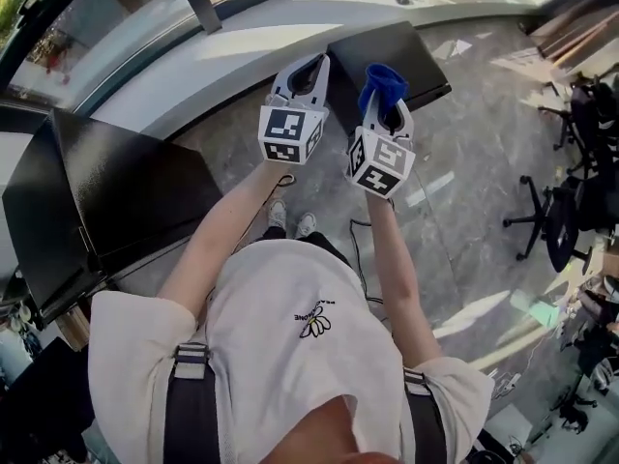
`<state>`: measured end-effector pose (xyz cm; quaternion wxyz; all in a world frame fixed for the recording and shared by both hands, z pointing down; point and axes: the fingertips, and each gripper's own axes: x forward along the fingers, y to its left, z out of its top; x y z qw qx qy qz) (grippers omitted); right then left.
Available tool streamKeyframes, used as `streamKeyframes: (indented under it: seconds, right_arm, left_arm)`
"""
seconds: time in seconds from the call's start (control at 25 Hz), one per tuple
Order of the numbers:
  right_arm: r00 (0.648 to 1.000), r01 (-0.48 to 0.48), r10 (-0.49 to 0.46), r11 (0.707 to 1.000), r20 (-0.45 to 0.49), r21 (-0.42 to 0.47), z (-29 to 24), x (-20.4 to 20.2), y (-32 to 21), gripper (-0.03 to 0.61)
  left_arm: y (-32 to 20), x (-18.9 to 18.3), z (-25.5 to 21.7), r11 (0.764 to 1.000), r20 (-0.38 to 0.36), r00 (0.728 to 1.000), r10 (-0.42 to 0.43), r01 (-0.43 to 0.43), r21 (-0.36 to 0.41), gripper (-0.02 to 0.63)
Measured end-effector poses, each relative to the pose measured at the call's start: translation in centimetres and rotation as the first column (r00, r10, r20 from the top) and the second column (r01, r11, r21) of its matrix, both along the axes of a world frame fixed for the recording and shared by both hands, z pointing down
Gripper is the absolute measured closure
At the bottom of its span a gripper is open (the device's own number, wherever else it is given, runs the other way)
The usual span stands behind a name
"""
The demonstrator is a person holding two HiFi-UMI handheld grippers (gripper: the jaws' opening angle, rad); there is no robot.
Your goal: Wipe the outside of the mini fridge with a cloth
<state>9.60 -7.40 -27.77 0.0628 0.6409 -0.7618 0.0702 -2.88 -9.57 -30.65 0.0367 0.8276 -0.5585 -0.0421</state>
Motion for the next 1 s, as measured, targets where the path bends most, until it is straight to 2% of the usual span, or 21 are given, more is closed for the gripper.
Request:
streamKeyframes:
  seconds: [0.08, 0.52, 0.72, 1.0]
  right_arm:
    - [1.0, 0.008, -0.008, 1.0, -0.022, 0.011, -0.7, 0.0, 0.9, 0.517]
    - [1.0, 0.006, -0.006, 1.0, -0.02, -0.004, -0.9, -1.2, 3.6, 0.517]
    - [1.0, -0.007, 0.007, 1.0, 0.002, -0.007, -0.8, -0.9, 4.1, 0.517]
    - [0.998, -0.033, 0.034, 0.999, 0.048, -0.024, 0.0, -1.1, 4.3, 0.517]
  left_arm:
    - [1.2, -0.2, -0.2, 1.0, 0.006, 1.0, -0.004, 0.004, -0.002, 0.609]
    - [4.5, -1.6, 0.3, 1.0, 0.061, 0.998, 0.021, -0.02, -0.002, 0.609]
    - [4.6, -2.8, 0.3, 1.0, 0.057, 0.998, -0.005, 0.006, -0.014, 0.609]
    - [5.8, -2.1, 0.6, 0.999, 0.122, 0.992, 0.038, -0.038, -0.007, 0.609]
